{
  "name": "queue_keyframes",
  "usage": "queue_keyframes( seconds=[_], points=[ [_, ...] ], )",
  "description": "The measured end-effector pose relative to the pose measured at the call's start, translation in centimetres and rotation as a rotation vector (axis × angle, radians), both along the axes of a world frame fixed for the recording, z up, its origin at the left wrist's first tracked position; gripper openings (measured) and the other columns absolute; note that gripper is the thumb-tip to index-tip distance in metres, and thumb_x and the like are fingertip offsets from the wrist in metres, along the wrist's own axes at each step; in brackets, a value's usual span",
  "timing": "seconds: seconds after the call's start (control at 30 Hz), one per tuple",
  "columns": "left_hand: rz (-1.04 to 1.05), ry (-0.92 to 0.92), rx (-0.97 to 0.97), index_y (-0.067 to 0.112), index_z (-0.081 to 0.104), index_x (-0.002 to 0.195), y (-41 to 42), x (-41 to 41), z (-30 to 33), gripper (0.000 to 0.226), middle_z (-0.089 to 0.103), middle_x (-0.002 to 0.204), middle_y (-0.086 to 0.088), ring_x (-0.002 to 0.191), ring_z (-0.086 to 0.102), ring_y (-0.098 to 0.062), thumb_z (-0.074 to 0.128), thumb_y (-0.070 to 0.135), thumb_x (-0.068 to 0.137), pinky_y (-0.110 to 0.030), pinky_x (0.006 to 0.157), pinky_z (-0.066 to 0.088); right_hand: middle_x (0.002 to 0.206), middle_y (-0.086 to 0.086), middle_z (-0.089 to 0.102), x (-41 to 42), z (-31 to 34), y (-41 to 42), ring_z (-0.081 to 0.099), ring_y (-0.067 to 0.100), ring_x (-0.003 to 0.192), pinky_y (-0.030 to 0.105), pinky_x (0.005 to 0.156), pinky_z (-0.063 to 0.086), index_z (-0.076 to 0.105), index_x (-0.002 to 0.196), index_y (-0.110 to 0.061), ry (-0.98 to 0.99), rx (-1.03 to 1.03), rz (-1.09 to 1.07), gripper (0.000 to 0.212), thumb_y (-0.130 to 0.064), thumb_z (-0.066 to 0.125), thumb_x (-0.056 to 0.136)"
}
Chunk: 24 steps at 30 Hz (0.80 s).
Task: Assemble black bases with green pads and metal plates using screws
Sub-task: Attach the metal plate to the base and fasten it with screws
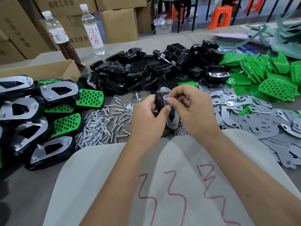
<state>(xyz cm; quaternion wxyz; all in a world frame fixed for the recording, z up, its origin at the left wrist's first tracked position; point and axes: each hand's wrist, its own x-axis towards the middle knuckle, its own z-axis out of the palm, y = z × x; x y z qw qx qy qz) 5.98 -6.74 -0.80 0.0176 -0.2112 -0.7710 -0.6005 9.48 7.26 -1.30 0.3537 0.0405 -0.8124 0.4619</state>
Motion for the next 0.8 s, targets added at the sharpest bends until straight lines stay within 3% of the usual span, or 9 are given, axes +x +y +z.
queue_keyframes(
  seconds=[0.17,0.27,0.43,0.6,0.8],
  points=[
    [-0.051,-0.007,-0.036,0.017,0.073,0.111,-0.19,0.08,0.28,0.023,0.078,0.094,0.002,0.09,0.075,-0.019,0.074,0.006,0.09,-0.051,0.084,0.06,0.085,-0.004,0.07,0.3,0.17,0.43,0.064,0.015,0.079,0.042,0.072,0.057,0.074,0.092,-0.008,0.05,0.045,0.012,0.005,-0.005,0.075,0.088],
    [-0.088,-0.01,-0.064,0.017,0.071,0.114,-0.36,0.08,0.31,0.031,0.079,0.095,0.0,0.09,0.075,-0.021,0.073,0.001,0.088,-0.05,0.085,0.059,0.086,0.0,0.071,0.43,0.37,0.6,0.066,0.017,0.081,0.043,0.074,0.057,0.078,0.095,-0.007,0.062,0.06,0.02,0.011,0.0,0.076,0.087],
    [-0.095,-0.089,-0.009,0.012,0.071,0.111,-0.52,-0.02,0.05,0.024,0.079,0.094,-0.006,0.09,0.076,-0.027,0.072,-0.003,0.091,-0.054,0.086,0.06,0.093,0.005,0.07,0.49,0.61,0.74,0.068,0.02,0.088,0.036,0.077,0.057,0.082,0.094,-0.006,0.043,0.114,0.088,0.018,0.008,0.075,0.087],
    [-0.112,-0.166,0.026,0.016,0.067,0.11,-0.4,-0.08,-0.16,0.025,0.08,0.097,-0.003,0.092,0.078,-0.022,0.072,-0.001,0.092,-0.051,0.09,0.061,0.092,-0.001,0.072,0.53,0.58,0.64,0.067,0.013,0.087,0.04,0.076,0.058,0.082,0.093,-0.011,0.021,0.119,0.033,0.017,0.003,0.075,0.088],
    [-0.08,-0.219,0.062,0.016,0.055,0.108,-0.1,-0.14,-0.33,0.03,0.08,0.093,-0.003,0.088,0.078,-0.02,0.076,0.002,0.091,-0.048,0.084,0.062,0.085,-0.003,0.072,0.37,0.37,0.48,0.069,0.021,0.081,0.042,0.069,0.06,0.078,0.09,-0.011,0.001,-0.081,0.066,0.012,0.001,0.075,0.088]
  ],
)
